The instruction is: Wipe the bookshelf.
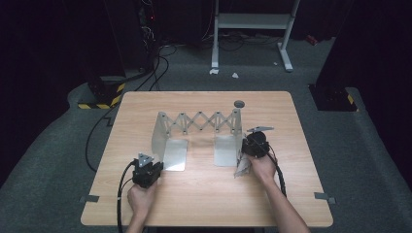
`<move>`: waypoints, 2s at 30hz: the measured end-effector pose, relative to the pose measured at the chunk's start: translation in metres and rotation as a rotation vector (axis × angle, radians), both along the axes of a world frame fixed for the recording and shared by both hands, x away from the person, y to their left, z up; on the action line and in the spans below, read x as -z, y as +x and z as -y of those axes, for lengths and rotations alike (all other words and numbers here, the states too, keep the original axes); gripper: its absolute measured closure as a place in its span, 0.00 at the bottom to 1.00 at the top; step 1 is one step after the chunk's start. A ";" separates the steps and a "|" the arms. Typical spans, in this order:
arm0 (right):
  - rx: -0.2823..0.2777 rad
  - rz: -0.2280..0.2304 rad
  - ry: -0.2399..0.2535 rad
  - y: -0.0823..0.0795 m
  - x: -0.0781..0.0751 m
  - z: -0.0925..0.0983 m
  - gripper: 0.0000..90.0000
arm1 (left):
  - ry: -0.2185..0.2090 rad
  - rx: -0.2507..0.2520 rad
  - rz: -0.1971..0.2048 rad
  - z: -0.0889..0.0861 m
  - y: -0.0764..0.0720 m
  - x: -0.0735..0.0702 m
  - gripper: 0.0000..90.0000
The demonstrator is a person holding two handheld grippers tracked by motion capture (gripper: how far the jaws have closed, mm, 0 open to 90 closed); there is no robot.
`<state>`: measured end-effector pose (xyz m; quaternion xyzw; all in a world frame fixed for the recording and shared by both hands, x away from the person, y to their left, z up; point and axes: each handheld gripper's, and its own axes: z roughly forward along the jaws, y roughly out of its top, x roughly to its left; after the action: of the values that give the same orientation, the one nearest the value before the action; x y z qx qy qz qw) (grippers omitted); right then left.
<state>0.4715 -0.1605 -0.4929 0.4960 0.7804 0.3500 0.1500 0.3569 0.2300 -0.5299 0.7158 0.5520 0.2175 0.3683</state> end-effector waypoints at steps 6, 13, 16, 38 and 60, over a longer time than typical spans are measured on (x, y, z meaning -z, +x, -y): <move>-0.011 0.159 0.045 -0.008 -0.059 0.003 0.85 | 0.001 0.002 0.001 0.000 0.000 0.000 0.92; -0.019 0.245 0.039 -0.005 -0.098 0.002 0.85 | -0.001 0.005 0.000 0.000 0.000 0.000 0.92; -0.016 0.246 0.027 0.008 -0.104 -0.001 0.85 | -0.001 0.006 0.000 0.000 0.000 0.000 0.92; 0.002 -0.033 -0.010 0.018 0.022 -0.003 0.85 | -0.004 0.010 -0.001 0.000 0.000 0.000 0.91; -0.109 -0.005 -0.040 -0.068 0.023 -0.006 0.84 | 0.001 0.015 0.001 0.000 0.000 0.000 0.90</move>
<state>0.4036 -0.1542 -0.5164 0.4505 0.8134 0.3408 0.1386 0.3573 0.2296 -0.5300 0.7201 0.5460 0.2155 0.3700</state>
